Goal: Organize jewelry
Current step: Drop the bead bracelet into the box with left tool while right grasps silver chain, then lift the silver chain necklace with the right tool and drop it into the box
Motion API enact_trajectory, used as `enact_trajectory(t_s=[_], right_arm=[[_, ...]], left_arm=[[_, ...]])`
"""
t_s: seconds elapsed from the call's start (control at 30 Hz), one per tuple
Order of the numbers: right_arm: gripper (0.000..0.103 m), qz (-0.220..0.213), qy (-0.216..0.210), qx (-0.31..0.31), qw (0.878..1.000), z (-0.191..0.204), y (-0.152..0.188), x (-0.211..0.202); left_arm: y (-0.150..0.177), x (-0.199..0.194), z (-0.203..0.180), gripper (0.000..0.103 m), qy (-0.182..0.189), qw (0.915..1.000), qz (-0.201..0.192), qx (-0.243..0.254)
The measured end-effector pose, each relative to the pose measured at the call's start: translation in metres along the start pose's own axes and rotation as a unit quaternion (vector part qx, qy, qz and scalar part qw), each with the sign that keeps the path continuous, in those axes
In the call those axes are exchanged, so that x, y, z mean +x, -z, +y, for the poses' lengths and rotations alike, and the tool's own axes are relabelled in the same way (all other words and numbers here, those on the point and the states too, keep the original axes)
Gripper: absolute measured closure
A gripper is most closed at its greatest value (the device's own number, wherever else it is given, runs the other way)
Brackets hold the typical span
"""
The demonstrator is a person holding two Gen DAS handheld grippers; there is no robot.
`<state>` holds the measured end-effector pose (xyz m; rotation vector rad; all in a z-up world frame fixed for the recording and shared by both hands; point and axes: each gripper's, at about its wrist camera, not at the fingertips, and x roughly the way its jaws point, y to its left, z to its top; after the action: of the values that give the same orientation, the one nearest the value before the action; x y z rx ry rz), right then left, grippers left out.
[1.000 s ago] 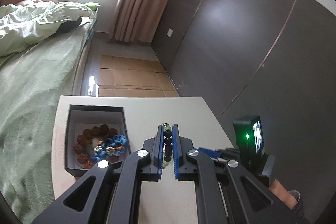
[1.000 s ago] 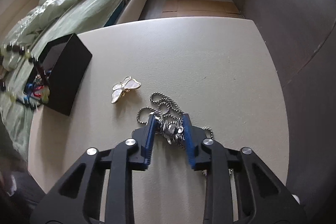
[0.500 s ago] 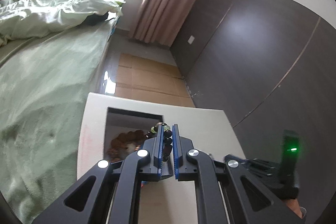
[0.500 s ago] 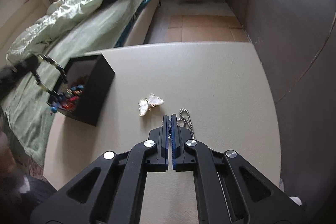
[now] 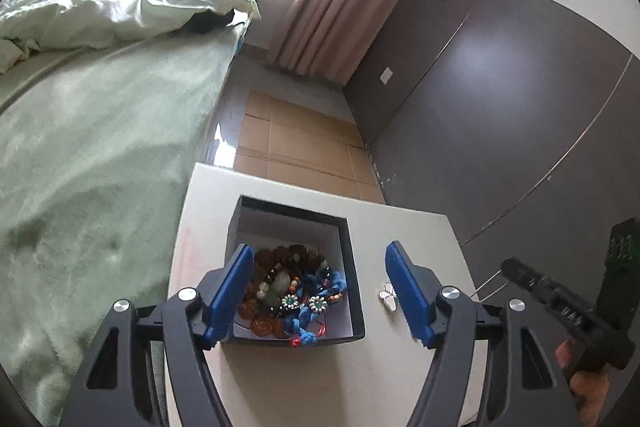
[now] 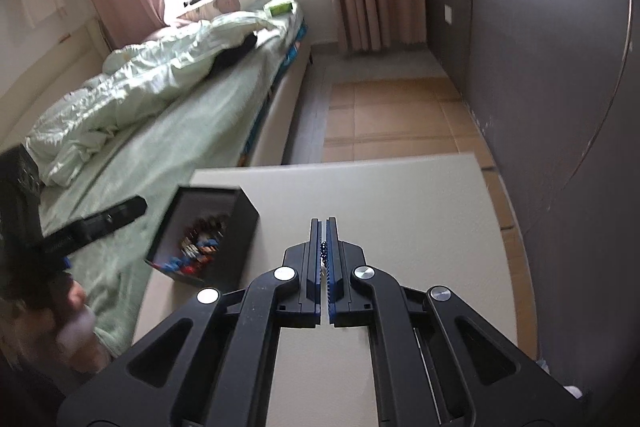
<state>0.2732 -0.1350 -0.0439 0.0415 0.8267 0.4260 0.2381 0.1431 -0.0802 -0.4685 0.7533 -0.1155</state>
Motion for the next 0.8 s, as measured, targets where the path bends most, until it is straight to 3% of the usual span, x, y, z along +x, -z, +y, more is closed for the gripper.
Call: enact_trajectory(t_s=[0.5, 0.8], right_arm=[[0.1, -0.113, -0.005, -0.064, 0.992, 0.057, -0.087, -0.109], [0.1, -0.166, 0.009, -0.096, 0.981, 0.101, -0.125, -0.149]], left_arm=[[-0.005, -0.021, 0.017, 0.037, -0.016, 0.9996, -0.02, -0.015], [-0.004, -0.031, 0.022, 0.037, -0.013, 0.9993, -0.027, -0.024]])
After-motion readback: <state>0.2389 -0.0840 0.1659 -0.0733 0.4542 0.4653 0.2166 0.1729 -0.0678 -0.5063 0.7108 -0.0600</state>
